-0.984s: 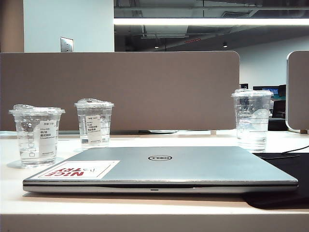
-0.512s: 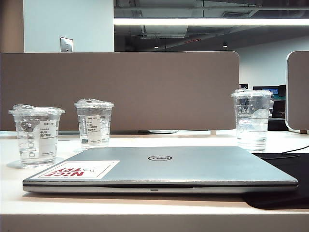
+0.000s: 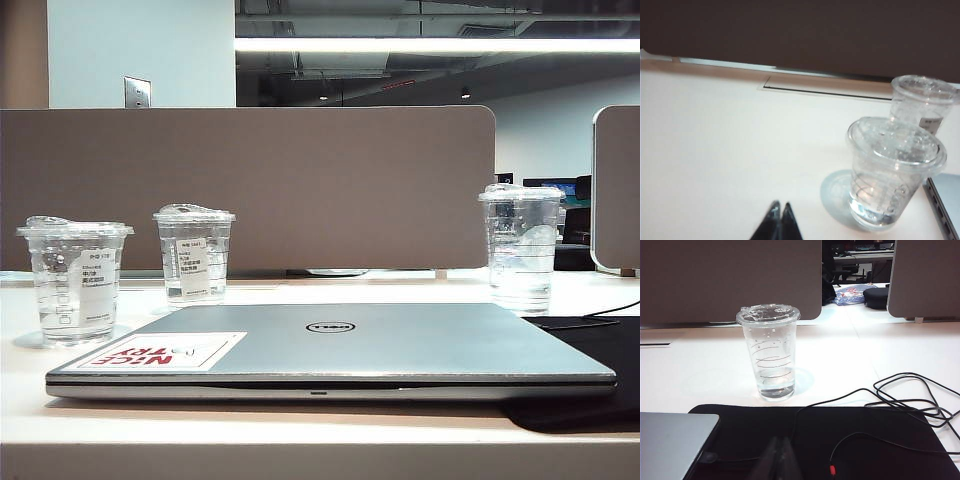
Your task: Pick up the coffee cup on the middle and place it on the left side of the laptop.
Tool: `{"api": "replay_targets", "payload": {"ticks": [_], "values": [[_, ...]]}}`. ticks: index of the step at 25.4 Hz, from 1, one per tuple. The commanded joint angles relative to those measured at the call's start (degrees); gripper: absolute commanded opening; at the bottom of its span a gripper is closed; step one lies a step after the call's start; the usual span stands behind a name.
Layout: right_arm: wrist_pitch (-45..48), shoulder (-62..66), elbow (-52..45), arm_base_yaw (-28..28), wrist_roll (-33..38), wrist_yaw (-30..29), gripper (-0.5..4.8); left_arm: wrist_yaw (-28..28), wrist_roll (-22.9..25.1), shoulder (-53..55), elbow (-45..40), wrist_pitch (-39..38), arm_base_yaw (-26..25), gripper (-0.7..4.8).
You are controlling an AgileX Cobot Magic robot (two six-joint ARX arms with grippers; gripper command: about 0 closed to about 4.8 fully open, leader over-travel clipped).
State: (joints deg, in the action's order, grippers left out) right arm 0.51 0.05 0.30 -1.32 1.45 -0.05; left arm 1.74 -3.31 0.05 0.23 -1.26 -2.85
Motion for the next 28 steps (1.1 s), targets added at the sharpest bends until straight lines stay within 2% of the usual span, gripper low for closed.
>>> {"api": "replay_targets", "payload": {"ticks": [1,7,14,28], "values": [[1.0,-0.1,-0.2,0.0,0.0,0.1,-0.05,-0.1,-0.2,0.0,0.2,0.2,0.0,-0.05],[1.0,-0.1,-0.2,0.0,0.0,0.1,-0.05,-0.1,0.2,0.0,0.2,0.5,0.0,-0.05],[1.0,-0.1,-0.2,0.0,0.0,0.1,-0.05,-4.5,5.3,0.0,0.2,0.5,0.0,-0.05],[1.0,-0.1,-0.2,0.0,0.0,0.1,-0.05,-2.7,5.2,0.0,0.2,0.5,0.0,-0.05]]}}
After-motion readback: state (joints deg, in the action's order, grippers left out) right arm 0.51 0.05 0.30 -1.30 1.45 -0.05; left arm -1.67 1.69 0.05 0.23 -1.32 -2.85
